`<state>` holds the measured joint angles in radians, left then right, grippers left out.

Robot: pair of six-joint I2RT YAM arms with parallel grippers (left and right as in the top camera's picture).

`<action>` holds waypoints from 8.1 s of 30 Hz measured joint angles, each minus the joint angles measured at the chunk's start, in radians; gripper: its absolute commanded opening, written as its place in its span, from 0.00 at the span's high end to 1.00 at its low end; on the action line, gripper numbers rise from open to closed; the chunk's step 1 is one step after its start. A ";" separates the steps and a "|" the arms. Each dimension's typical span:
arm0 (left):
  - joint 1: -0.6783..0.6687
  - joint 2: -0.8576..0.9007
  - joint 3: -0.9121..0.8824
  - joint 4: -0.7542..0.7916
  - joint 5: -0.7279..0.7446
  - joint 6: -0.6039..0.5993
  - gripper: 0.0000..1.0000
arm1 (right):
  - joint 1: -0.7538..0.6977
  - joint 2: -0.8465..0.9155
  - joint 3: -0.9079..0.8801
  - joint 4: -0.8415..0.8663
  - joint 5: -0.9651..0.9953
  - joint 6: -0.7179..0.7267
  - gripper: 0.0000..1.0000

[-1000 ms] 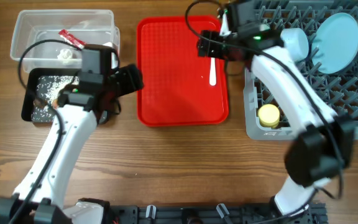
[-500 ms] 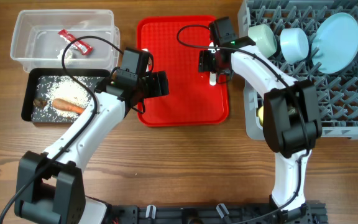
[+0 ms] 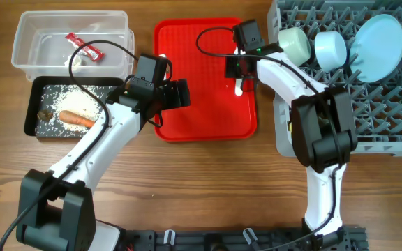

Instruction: Sort waste into correct bins and load items into the dishwasher rack

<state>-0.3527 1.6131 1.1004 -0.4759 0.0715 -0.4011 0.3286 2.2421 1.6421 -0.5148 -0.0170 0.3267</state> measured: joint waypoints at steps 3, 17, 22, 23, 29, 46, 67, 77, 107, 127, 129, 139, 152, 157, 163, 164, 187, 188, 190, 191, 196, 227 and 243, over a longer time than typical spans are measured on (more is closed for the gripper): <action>0.000 0.000 0.000 0.000 0.000 0.000 0.08 | 0.000 0.006 0.000 0.005 0.004 0.000 0.55; 0.000 0.000 0.000 0.010 0.000 0.000 0.00 | 0.000 0.013 0.005 -0.008 0.022 -0.010 0.94; 0.000 0.000 0.000 0.010 0.000 0.000 0.00 | 0.000 0.013 0.011 -0.031 0.021 -0.011 0.96; 0.000 0.000 0.000 0.010 0.000 0.000 0.00 | 0.000 0.013 0.012 -0.037 0.021 -0.011 0.96; 0.000 0.000 0.000 0.010 0.000 0.000 0.00 | 0.000 0.002 0.016 -0.088 0.014 -0.011 0.96; 0.000 0.000 0.000 0.014 0.000 0.000 0.00 | -0.011 -0.573 0.014 -0.439 -0.047 0.019 0.96; 0.000 0.000 0.000 0.013 0.000 0.000 0.00 | -0.247 -0.797 -0.284 -0.566 0.337 0.878 0.96; 0.000 0.000 0.000 0.013 0.000 0.000 0.00 | -0.247 -0.790 -0.600 -0.179 0.360 1.235 0.96; 0.000 0.000 0.000 0.013 0.000 0.000 0.00 | -0.253 -0.766 -0.639 -0.031 0.455 1.165 0.00; 0.000 0.000 0.000 0.013 0.000 0.000 0.00 | -0.254 -1.490 -0.639 -0.230 -0.123 0.064 0.00; 0.000 0.000 0.000 0.013 0.000 0.000 0.00 | -0.254 -1.537 -0.639 -0.297 -0.182 0.036 0.00; 0.000 0.000 0.000 0.013 0.000 0.000 0.00 | -0.254 -1.586 -0.639 -0.578 -0.247 0.000 0.00; 0.000 0.000 0.000 0.013 0.000 0.000 0.00 | -0.254 -1.586 -0.639 -0.315 -0.143 -0.045 0.00; 0.000 0.000 0.000 0.013 0.000 0.000 0.00 | -0.254 -1.620 -0.688 -0.133 -0.109 -0.107 0.00; 0.000 0.000 0.000 0.013 0.000 0.000 0.00 | -0.256 -1.823 -0.938 0.142 -0.086 -0.223 0.00; 0.000 0.000 0.000 0.013 -0.001 0.000 0.00 | -0.259 -1.863 -0.992 0.200 -0.086 -0.230 0.00; 0.000 0.000 0.000 0.012 -0.003 0.000 0.00 | -0.261 -2.225 -1.622 0.531 -0.086 -0.254 0.00; 0.000 0.000 0.000 0.012 -0.003 0.000 0.00 | -0.261 -2.225 -1.628 0.524 -0.086 -0.254 0.00; 0.000 0.000 0.000 0.013 -0.003 0.000 0.00 | -0.261 -2.225 -1.634 0.522 -0.086 -0.253 0.00; 0.000 0.000 0.000 0.012 -0.003 0.000 0.00 | -0.261 -2.225 -1.635 0.521 -0.086 -0.253 0.00; 0.000 0.000 0.000 0.012 -0.003 0.000 0.00 | -0.261 -2.225 -1.635 0.522 -0.086 -0.253 0.00; 0.000 -0.117 -0.003 -0.183 -0.140 0.076 0.00 | -0.261 -2.225 -1.635 0.521 -0.086 -0.253 0.00; 0.335 -1.022 -0.455 0.166 -0.069 0.212 0.00 | -0.261 -2.227 -1.635 0.520 -0.086 -0.253 0.00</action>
<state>-0.0177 0.5907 0.6456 -0.3103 0.0025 -0.1886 0.0681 0.0154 0.0071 0.0055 -0.1032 0.0734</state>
